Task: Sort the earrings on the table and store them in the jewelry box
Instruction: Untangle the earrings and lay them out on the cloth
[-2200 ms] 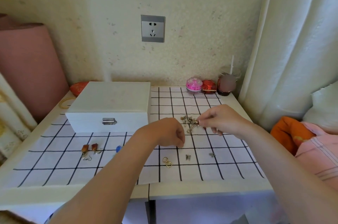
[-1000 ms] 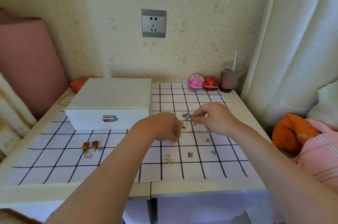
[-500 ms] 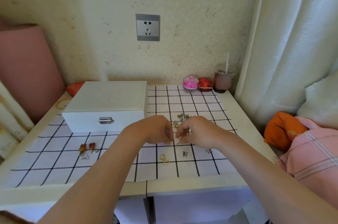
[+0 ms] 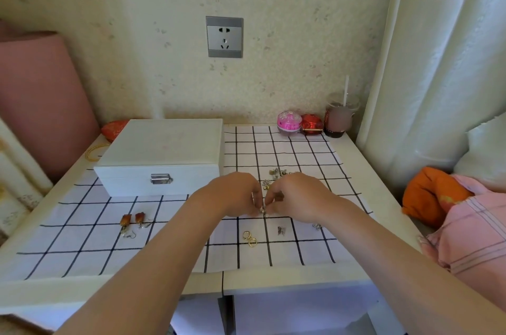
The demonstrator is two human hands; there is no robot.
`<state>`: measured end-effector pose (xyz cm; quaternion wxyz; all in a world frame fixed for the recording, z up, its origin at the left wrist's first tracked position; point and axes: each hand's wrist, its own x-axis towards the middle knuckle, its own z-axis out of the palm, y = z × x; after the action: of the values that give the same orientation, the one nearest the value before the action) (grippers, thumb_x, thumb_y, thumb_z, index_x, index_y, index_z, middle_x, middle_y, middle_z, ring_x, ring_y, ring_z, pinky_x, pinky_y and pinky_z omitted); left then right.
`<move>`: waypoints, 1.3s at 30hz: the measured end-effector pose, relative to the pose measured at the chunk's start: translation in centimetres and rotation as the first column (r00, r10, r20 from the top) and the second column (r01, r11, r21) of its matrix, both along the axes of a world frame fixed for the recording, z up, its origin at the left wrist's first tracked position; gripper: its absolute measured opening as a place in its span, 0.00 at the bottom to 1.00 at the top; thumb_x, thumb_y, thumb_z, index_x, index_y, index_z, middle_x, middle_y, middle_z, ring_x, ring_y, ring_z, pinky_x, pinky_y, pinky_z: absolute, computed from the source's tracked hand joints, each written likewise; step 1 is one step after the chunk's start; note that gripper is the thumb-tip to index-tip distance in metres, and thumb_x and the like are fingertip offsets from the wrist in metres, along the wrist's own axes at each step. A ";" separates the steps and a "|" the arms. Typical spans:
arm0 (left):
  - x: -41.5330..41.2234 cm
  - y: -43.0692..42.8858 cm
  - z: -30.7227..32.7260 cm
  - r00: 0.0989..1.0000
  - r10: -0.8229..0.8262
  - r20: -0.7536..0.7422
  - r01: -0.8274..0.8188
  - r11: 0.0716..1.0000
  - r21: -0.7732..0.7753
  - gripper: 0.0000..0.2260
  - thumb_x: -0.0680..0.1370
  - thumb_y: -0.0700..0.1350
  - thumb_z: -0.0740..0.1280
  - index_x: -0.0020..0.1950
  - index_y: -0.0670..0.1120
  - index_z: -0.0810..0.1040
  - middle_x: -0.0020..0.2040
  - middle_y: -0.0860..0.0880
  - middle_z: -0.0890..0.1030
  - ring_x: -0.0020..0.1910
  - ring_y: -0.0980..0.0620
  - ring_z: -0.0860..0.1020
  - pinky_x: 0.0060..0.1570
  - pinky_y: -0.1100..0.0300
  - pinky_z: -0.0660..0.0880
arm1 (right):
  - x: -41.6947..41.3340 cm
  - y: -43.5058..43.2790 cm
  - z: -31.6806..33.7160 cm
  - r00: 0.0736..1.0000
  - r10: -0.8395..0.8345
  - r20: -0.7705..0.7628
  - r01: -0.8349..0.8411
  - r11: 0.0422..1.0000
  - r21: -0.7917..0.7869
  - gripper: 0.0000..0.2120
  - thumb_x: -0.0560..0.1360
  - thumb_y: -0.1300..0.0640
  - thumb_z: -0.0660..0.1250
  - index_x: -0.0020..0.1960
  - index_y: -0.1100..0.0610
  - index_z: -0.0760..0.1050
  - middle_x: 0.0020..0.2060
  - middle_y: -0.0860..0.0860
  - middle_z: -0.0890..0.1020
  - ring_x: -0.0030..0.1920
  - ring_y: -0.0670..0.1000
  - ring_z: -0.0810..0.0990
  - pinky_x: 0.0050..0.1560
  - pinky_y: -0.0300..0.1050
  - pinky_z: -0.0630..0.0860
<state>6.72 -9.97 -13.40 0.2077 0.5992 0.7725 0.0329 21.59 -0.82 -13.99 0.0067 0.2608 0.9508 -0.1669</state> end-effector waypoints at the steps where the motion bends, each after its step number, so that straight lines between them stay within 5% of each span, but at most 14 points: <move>1: 0.0 0.0 0.0 1.000 -0.004 0.007 0.004 1.000 0.003 0.03 0.74 0.50 0.73 0.44 0.58 0.80 0.45 0.59 0.77 0.49 0.54 0.76 0.55 0.54 0.77 | 0.1 0.3 0.3 1.000 -0.014 -0.023 0.013 0.999 -0.043 0.08 0.75 0.47 0.71 0.53 0.44 0.83 0.44 0.41 0.80 0.47 0.45 0.78 0.48 0.45 0.76; 6: -0.2 -0.1 0.5 0.998 -0.029 0.064 0.028 1.000 0.006 0.10 0.75 0.49 0.73 0.55 0.54 0.81 0.50 0.57 0.78 0.52 0.54 0.76 0.57 0.54 0.76 | 2.0 4.3 1.8 0.956 -0.211 -0.206 0.190 0.975 -0.119 0.06 0.77 0.54 0.71 0.52 0.46 0.84 0.46 0.40 0.82 0.50 0.43 0.80 0.54 0.43 0.76; 9: -0.3 0.2 0.9 0.996 -0.036 0.084 0.030 0.997 0.075 0.11 0.76 0.46 0.72 0.58 0.53 0.80 0.55 0.55 0.79 0.54 0.53 0.77 0.57 0.56 0.75 | 3.2 5.5 1.2 0.953 -0.246 -0.179 0.235 0.969 -0.079 0.06 0.76 0.54 0.72 0.49 0.44 0.83 0.43 0.38 0.81 0.49 0.42 0.80 0.54 0.46 0.77; 17: 0.5 2.2 1.2 0.990 -0.046 0.134 0.014 0.973 0.229 0.07 0.77 0.43 0.69 0.52 0.55 0.81 0.48 0.57 0.84 0.44 0.59 0.77 0.49 0.61 0.76 | 1.8 3.5 -0.2 0.991 -0.119 -0.054 0.120 0.993 0.015 0.06 0.75 0.48 0.71 0.51 0.44 0.84 0.42 0.39 0.79 0.45 0.42 0.78 0.44 0.42 0.73; 25: -0.6 2.8 1.9 0.985 -0.013 0.170 -0.047 0.939 0.342 0.07 0.77 0.42 0.70 0.49 0.54 0.82 0.44 0.57 0.83 0.38 0.64 0.76 0.41 0.69 0.70 | 0.5 3.2 -0.6 0.992 -0.126 -0.025 0.127 0.992 0.023 0.03 0.76 0.50 0.70 0.45 0.45 0.83 0.43 0.41 0.83 0.46 0.45 0.80 0.46 0.45 0.76; 30: -1.3 2.6 1.9 0.970 -0.024 0.242 -0.076 0.916 0.394 0.09 0.72 0.46 0.76 0.50 0.56 0.82 0.43 0.59 0.83 0.39 0.63 0.77 0.45 0.62 0.76 | -0.1 3.4 0.9 0.862 -0.387 -0.326 0.207 0.857 -0.472 0.05 0.76 0.50 0.72 0.46 0.51 0.84 0.38 0.47 0.84 0.36 0.46 0.79 0.38 0.41 0.76; 35: -1.0 3.1 2.2 0.962 -0.003 0.271 -0.146 0.837 0.527 0.06 0.71 0.48 0.77 0.44 0.57 0.82 0.39 0.58 0.84 0.37 0.59 0.78 0.46 0.54 0.79 | -0.5 3.1 2.0 0.771 -0.597 -0.223 0.197 0.556 -0.808 0.11 0.76 0.49 0.73 0.45 0.58 0.82 0.36 0.49 0.80 0.25 0.45 0.66 0.24 0.37 0.58; 39: -1.4 3.1 2.3 0.960 0.064 0.272 -0.210 0.804 0.556 0.02 0.72 0.52 0.76 0.42 0.57 0.84 0.38 0.59 0.83 0.36 0.61 0.77 0.43 0.55 0.78 | -0.9 3.1 2.3 0.745 -0.634 -0.205 0.157 0.466 -0.871 0.12 0.76 0.49 0.73 0.45 0.58 0.81 0.36 0.49 0.80 0.26 0.46 0.66 0.22 0.36 0.57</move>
<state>5.32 -6.92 -11.13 0.1039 0.5676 0.7362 0.3536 20.68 2.24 -11.70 -0.1647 0.3965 0.6374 -0.6398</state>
